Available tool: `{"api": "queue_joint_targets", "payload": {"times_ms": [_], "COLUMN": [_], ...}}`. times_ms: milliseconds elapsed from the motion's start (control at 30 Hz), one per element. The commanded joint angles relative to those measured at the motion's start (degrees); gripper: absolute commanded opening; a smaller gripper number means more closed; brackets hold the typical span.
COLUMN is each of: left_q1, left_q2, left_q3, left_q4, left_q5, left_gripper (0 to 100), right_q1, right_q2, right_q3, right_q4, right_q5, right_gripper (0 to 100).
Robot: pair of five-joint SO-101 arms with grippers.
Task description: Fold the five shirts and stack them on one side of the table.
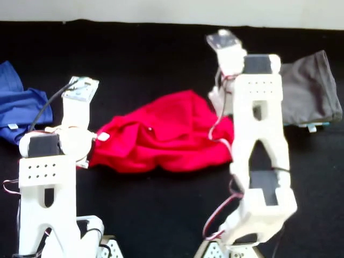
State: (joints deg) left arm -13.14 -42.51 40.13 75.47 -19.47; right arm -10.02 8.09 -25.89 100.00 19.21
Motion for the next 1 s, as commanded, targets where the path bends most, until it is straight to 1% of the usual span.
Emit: {"api": "queue_joint_targets", "payload": {"times_ms": [0, 167, 300, 433, 600, 767, 967], "left_q1": [0.7, 0.8, 0.8, 0.8, 0.8, 0.7, 0.7], "left_q2": [-0.5, -0.5, -0.5, -0.5, -0.5, -0.5, -0.5], "left_q3": [-0.4, -0.4, -0.4, -0.4, -0.3, -0.1, -0.1], "left_q4": [-0.7, -0.7, -0.7, -0.7, -1.1, -2.0, -2.0], "left_q5": [0.4, 0.4, 0.4, 0.4, 0.4, 0.4, 0.4], "left_gripper": [1, 1, 1, 1, 1, 1, 1], "right_q1": [-5.0, -14.3, -17.9, -20.0, -20.4, -20.2, -15.2], "right_q2": [-4.8, 2.6, 13.0, 20.6, 26.4, 29.8, 28.4], "right_q3": [-3.8, 0.4, 1.5, -1.1, -4.7, -5.2, -7.4], "right_q4": [0.7, -2.2, -5.5, -7.2, -6.8, -7.3, -5.9], "right_q5": [0.0, -6.9, -9.1, -9.6, -10.6, -10.8, -11.0], "right_gripper": [15.1, 15.6, 15.9, 20.7, 18.7, 18.0, 18.3]}}
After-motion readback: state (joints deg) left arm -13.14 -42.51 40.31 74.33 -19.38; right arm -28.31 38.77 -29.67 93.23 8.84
